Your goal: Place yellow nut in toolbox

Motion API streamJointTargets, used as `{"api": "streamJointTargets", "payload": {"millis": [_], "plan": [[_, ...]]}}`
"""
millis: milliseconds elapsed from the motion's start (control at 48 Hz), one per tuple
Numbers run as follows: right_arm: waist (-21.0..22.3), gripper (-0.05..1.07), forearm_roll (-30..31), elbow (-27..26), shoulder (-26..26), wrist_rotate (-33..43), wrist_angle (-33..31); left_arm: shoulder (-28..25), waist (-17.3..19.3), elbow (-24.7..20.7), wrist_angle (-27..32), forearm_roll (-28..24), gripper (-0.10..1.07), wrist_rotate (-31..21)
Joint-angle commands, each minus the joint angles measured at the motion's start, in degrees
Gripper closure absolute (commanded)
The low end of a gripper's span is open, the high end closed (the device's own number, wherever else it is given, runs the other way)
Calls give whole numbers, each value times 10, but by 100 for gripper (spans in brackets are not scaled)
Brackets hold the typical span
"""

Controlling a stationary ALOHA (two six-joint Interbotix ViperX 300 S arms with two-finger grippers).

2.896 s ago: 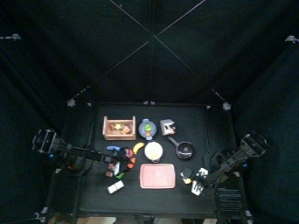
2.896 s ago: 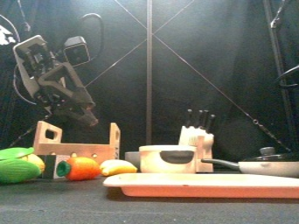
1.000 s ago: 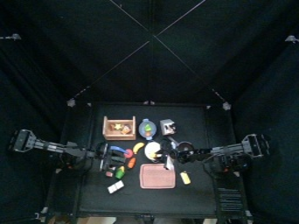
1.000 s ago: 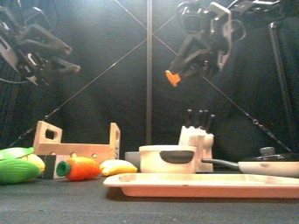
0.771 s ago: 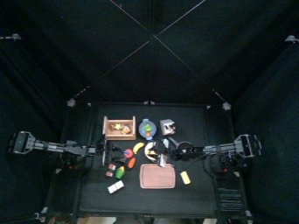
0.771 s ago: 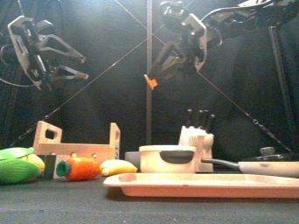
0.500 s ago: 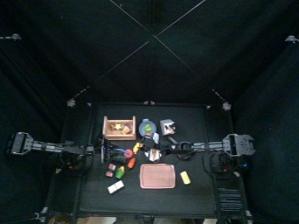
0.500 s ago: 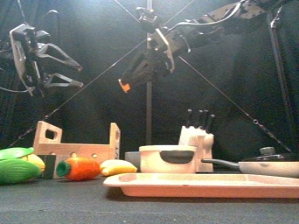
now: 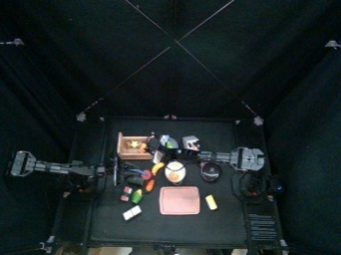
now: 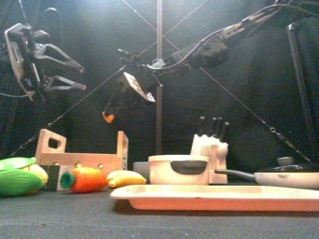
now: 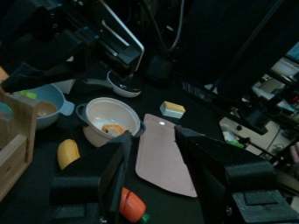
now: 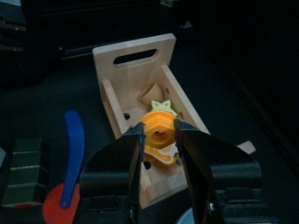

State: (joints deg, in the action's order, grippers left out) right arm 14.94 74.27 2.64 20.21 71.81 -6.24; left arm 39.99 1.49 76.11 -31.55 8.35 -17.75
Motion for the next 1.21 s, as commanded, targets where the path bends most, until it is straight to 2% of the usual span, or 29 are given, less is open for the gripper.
{"api": "streamJointTargets", "payload": {"millis": [0, 438, 1188], "plan": [[10, 38, -13, -22, -9, 1, 5, -1, -1, -5, -3, -2, 15, 0], [20, 15, -24, -26, 4, 0, 5, -1, -1, -5, 4, 0, 15, -1], [15, 14, -34, -25, -4, 1, 0, -1, -1, -2, 4, -2, 15, 0]]}}
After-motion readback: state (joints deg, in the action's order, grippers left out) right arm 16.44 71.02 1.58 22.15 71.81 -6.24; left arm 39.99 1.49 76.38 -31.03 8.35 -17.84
